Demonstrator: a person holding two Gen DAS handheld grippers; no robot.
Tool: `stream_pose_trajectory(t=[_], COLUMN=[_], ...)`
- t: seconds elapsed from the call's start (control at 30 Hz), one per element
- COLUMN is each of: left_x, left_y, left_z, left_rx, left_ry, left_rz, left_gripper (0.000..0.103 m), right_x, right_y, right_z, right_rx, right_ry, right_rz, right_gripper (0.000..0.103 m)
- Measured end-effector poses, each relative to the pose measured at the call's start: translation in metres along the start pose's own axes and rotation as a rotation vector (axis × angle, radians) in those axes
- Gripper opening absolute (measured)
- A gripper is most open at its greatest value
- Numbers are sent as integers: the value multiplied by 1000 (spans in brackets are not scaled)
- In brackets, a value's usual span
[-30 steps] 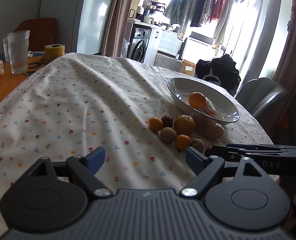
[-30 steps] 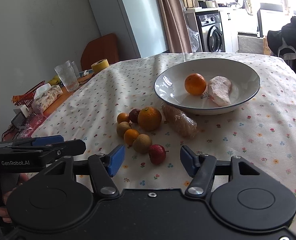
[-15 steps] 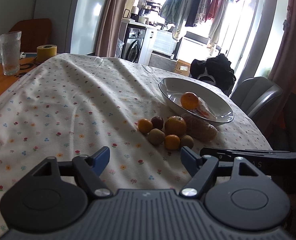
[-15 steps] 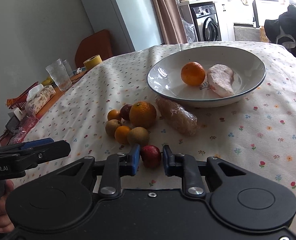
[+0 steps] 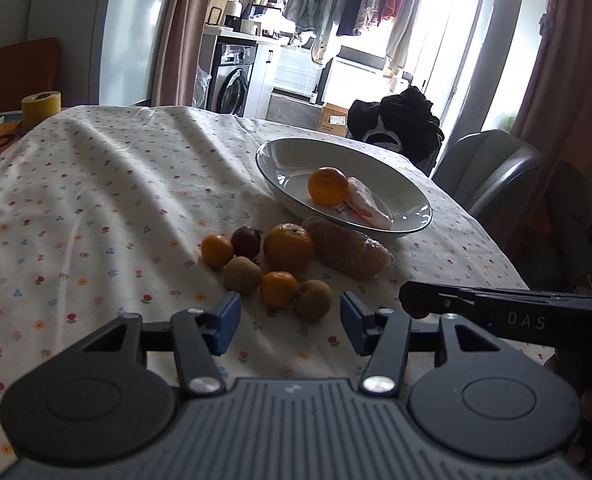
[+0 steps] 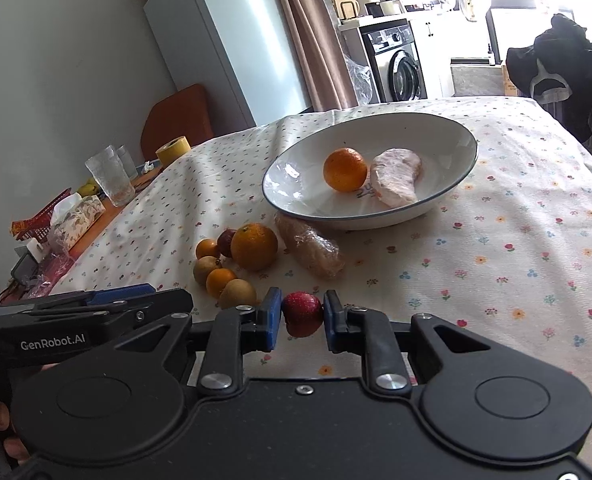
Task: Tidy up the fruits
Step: 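Grasp the small brown round fruit with the left gripper while the right gripper lifts the red fruit, then lower the brown fruit into the bowl with the left gripper while the right gripper drops the red fruit in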
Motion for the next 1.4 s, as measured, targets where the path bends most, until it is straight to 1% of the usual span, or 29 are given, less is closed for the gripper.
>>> stream_pose_trajectory(t=[0.1,0.17,0.27,0.47,0.53,0.57,0.6,0.67,0.77,1.0,1.4], left_x=[7,11,17,23,24,24,24,23,27,33,35], left_y=[-8,-14,-24,-38,-40,-40,-40,-38,-30,-21,-21], left_z=[-1,-2,-3,-1,0,0,-1,-3,-9,-28,-49], left_rx=[-14,-17,-29,-56,-49,-49,-51,-50,-21,23,51], left_ry=[-9,-15,-23,-27,-34,-38,-38,-31,-53,-63,-60], left_rz=[10,11,12,0,-15,-25,-31,-28,-28,-16,-8], left_gripper=[47,46,42,41,36,26,23,23,23,23,23], right_x=[5,7,11,21,24,25,27,30,32,33,29], right_y=[4,6,9,16,17,18,18,19,21,23,21], right_z=[1,1,1,3,3,3,3,4,2,-12,-31], right_rx=[11,18,28,42,46,48,50,51,59,92,116], right_ry=[-11,-15,-22,-38,-43,-45,-47,-53,-57,-38,-4], right_rz=[2,5,9,20,21,21,22,23,23,21,21], right_gripper=[21,21,21,21,21,21,21,21,21,21,21])
Point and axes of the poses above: each gripper's, at about its wrist camera, not at the fingertips, and y roughly against the way its jaws point, x to its right, z to its underside, the point moved 4 cm from there along -y, roughly the way its jaws point, and after that the axes turned 2 degrees about -x, right-handed, at the moved point
